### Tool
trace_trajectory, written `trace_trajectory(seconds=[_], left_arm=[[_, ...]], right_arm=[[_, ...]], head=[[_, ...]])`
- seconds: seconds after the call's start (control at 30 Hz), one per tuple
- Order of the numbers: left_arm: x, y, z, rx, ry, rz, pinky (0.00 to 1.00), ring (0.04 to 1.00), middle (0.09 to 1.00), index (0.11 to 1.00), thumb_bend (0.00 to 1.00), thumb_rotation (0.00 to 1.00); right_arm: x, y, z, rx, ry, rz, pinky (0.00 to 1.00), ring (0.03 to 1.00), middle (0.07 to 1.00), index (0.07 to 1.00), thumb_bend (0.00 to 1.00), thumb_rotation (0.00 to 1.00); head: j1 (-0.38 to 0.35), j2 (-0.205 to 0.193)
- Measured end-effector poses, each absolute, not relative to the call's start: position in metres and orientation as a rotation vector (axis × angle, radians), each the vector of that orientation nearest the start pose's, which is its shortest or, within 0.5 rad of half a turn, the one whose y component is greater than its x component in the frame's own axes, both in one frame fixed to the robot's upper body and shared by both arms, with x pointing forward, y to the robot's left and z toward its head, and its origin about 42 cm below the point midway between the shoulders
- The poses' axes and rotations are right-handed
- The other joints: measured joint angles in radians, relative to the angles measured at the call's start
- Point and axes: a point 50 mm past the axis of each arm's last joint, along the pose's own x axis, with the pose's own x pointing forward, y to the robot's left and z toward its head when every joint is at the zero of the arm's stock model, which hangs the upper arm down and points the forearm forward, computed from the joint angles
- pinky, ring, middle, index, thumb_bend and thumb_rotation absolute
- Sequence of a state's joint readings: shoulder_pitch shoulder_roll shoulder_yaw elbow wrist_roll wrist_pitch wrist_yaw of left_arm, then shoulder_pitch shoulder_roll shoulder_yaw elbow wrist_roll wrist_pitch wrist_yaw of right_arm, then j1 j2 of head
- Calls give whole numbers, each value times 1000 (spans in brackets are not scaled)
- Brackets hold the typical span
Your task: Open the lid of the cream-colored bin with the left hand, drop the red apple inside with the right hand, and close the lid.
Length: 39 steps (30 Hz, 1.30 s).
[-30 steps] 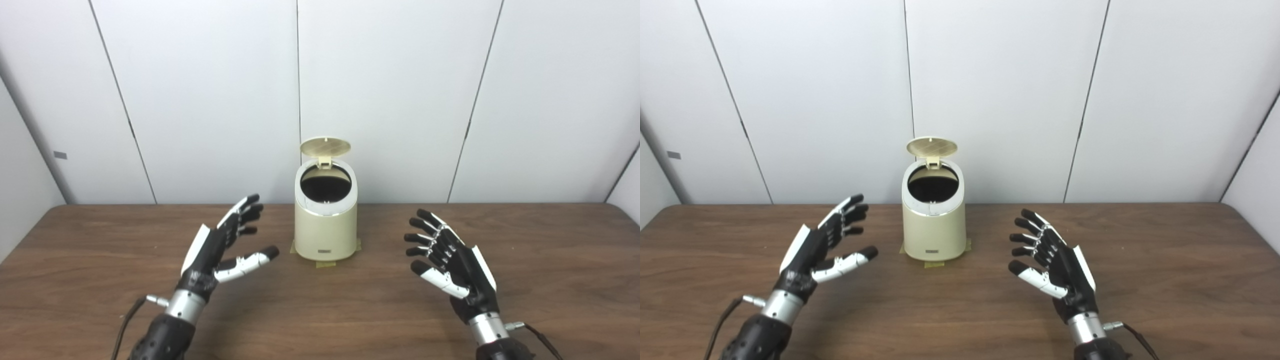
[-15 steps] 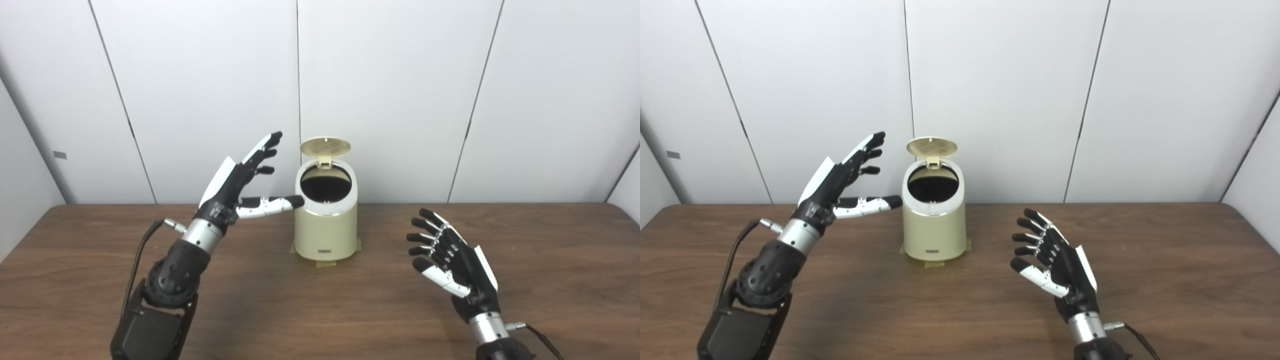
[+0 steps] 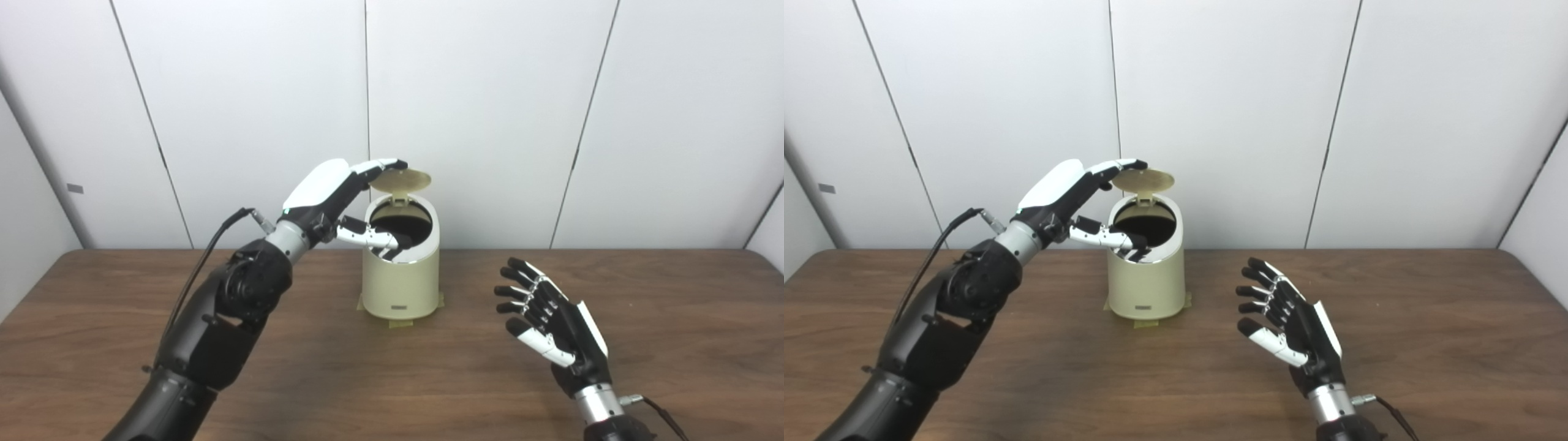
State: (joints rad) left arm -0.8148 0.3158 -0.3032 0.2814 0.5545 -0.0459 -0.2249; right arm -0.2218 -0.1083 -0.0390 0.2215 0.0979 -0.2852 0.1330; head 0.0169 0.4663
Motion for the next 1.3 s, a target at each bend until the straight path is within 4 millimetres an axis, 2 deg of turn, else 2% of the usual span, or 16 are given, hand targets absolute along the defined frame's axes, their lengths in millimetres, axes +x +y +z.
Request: trace_trajectory(seconds=[0.07,0.2,0.4,1.1,1.3], left_arm=[[490,169,321,1091,-504,-383,782,916,932,920,892,426],[490,164,319,1150,-512,-400,924,970,928,908,882,423],[492,168,324,1264,-535,-385,995,999,916,912,887,453],[489,182,331,1256,-528,-400,1000,970,905,898,850,420],[488,185,332,1250,-521,-401,962,938,904,893,865,432]], right_arm=[[353,-238,126,-25,-284,130,649,741,829,830,794,495],[353,-238,126,-24,-284,131,647,741,827,824,807,491],[353,-238,125,-26,-283,133,641,735,834,827,817,512],[355,-235,124,-43,-279,121,636,736,839,823,832,521],[355,-235,125,-45,-279,111,623,735,831,817,822,516]], head=[[-2,0],[-3,2],[-3,3],[-11,2],[-15,3]])
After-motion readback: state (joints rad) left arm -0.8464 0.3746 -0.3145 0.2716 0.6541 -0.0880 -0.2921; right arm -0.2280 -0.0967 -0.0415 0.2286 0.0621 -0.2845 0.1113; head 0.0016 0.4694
